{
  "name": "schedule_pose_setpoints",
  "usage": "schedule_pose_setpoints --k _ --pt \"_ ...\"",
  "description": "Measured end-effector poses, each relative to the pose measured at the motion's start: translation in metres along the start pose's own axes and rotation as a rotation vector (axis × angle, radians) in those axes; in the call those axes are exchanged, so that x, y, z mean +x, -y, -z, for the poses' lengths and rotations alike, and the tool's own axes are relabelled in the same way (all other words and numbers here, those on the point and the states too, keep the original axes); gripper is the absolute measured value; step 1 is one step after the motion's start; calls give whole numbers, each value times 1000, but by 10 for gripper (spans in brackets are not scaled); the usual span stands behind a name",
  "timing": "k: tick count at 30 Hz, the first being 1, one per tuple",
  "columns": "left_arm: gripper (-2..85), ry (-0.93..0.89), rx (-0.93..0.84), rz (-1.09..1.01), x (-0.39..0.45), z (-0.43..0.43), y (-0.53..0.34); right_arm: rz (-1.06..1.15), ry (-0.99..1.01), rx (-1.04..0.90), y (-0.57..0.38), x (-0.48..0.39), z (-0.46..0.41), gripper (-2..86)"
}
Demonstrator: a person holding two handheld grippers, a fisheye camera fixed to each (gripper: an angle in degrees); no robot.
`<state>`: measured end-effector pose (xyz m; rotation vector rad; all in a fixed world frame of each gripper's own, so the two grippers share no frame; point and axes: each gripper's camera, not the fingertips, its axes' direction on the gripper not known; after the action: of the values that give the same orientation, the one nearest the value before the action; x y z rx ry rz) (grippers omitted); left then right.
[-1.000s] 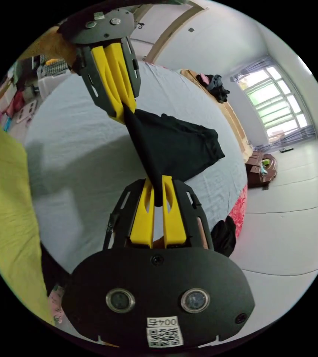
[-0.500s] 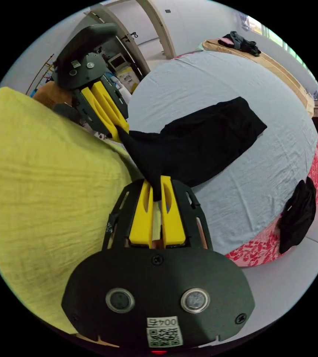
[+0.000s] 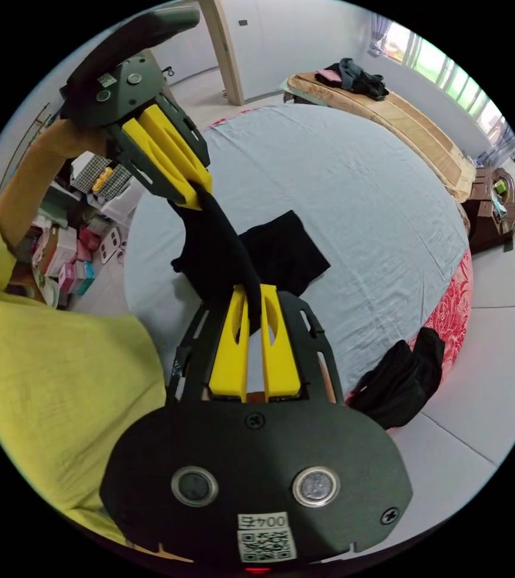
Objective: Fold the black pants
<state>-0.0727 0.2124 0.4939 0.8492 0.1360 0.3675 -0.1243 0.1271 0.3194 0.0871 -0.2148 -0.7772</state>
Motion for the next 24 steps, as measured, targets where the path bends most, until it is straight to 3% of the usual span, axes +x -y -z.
schedule_pose_setpoints --k 13,18,24 --pt "66 28 -33 160 -105 -66 21 -183 57 -143 35 158 -117 43" --pt "138 19 27 375 -147 -58 -21 -289 70 -155 20 195 -139 85" --pt "142 -63 114 558 -178 -38 -109 -460 36 -54 -30 232 -119 138"
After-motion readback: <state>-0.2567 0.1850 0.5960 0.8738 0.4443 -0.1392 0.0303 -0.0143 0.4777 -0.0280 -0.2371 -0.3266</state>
